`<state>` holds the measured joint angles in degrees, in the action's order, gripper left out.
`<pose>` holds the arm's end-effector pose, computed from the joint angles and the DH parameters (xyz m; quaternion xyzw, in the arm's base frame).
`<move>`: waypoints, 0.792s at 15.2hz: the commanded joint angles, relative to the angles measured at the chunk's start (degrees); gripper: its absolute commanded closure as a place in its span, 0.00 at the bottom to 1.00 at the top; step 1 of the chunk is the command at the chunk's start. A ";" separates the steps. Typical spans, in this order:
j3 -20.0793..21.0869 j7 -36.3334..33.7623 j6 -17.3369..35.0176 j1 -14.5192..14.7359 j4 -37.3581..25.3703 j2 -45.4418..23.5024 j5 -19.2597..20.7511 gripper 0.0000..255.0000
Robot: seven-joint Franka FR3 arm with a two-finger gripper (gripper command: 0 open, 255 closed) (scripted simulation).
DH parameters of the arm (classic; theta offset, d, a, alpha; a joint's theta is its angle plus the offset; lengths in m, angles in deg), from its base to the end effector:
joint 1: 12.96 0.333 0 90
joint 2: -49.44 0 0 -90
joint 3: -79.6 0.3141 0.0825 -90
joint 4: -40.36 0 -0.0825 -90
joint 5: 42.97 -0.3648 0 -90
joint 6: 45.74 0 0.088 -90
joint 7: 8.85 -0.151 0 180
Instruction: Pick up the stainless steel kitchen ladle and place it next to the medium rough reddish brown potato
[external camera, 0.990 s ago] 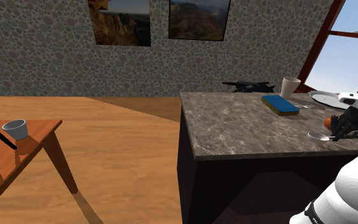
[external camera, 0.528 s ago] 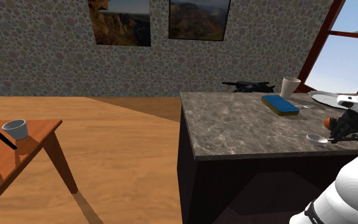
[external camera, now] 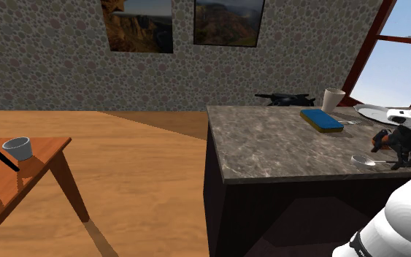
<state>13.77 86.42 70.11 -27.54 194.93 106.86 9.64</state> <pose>0.0611 -0.3526 0.3113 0.8846 0.4630 0.0366 0.0422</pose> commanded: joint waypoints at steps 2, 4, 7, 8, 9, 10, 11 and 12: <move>4.08 0.92 -3.98 -1.14 -1.51 1.76 -2.99 0.00; 7.37 1.61 -7.40 -1.74 -3.19 3.02 -5.49 0.00; 7.37 1.60 -7.41 -1.74 -3.18 3.04 -5.48 0.00; 7.37 1.60 -7.41 -1.74 -3.19 3.03 -5.48 0.00; 7.37 1.60 -7.41 -1.74 -3.19 3.03 -5.48 0.00; 7.37 1.60 -7.41 -1.74 -3.19 3.03 -5.48 0.00; 7.37 1.60 -7.41 -1.74 -3.19 3.03 -5.48 0.00; 7.37 1.60 -7.41 -1.74 -3.19 3.03 -5.48 0.00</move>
